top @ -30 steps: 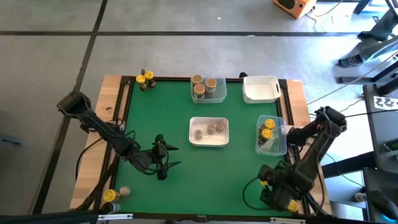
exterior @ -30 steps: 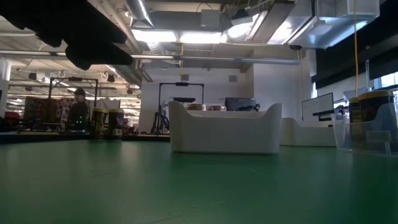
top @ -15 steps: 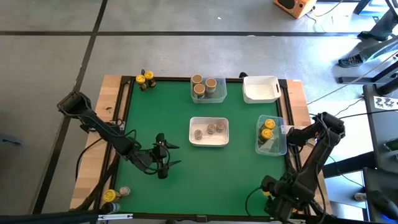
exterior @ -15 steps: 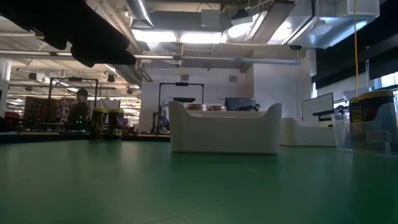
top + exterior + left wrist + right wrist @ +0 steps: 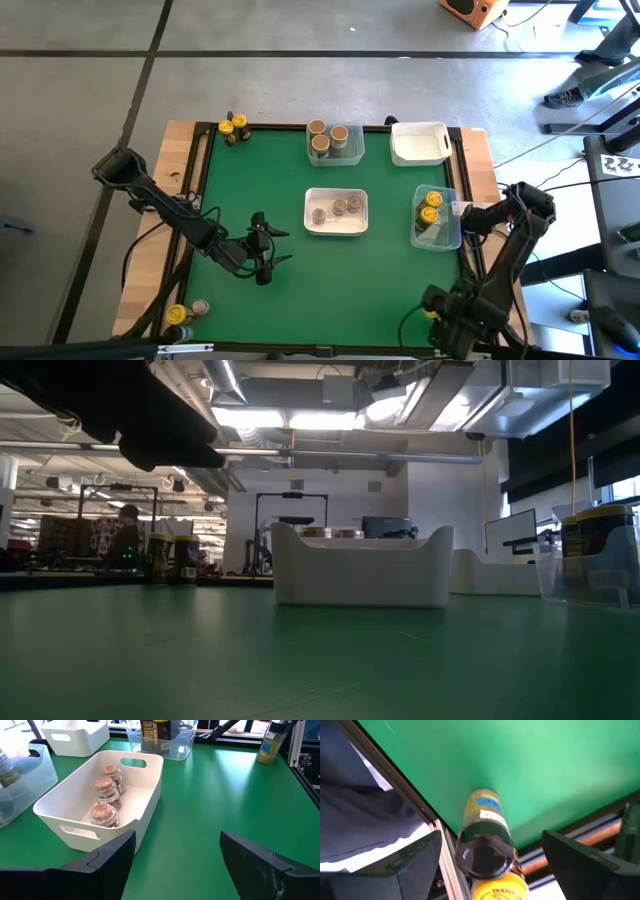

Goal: Sort spices by type
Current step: Put the black seasoning bottle into the top white bin

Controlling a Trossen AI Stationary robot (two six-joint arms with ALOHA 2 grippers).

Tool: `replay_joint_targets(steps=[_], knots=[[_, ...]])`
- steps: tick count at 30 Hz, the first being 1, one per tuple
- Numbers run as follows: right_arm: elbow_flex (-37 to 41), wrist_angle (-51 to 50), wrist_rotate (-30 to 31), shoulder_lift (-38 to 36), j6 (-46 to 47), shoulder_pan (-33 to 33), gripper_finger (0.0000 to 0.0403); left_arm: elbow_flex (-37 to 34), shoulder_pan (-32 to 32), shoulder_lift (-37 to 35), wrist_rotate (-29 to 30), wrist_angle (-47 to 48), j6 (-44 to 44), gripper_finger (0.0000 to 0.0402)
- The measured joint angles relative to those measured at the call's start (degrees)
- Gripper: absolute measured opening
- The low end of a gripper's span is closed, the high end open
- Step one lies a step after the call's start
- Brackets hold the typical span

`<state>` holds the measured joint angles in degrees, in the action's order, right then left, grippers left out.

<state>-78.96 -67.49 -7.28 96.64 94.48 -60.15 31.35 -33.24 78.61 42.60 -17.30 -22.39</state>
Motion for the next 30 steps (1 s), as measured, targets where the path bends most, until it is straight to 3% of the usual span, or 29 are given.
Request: replay_joint_targets(steps=[30], knots=[[0.0, 1.5, -0.1, 6.9, -2.5, -2.1, 0.0339, 0.0, -0.1, 0.0, 0.0, 0.4, -0.2, 0.0288]])
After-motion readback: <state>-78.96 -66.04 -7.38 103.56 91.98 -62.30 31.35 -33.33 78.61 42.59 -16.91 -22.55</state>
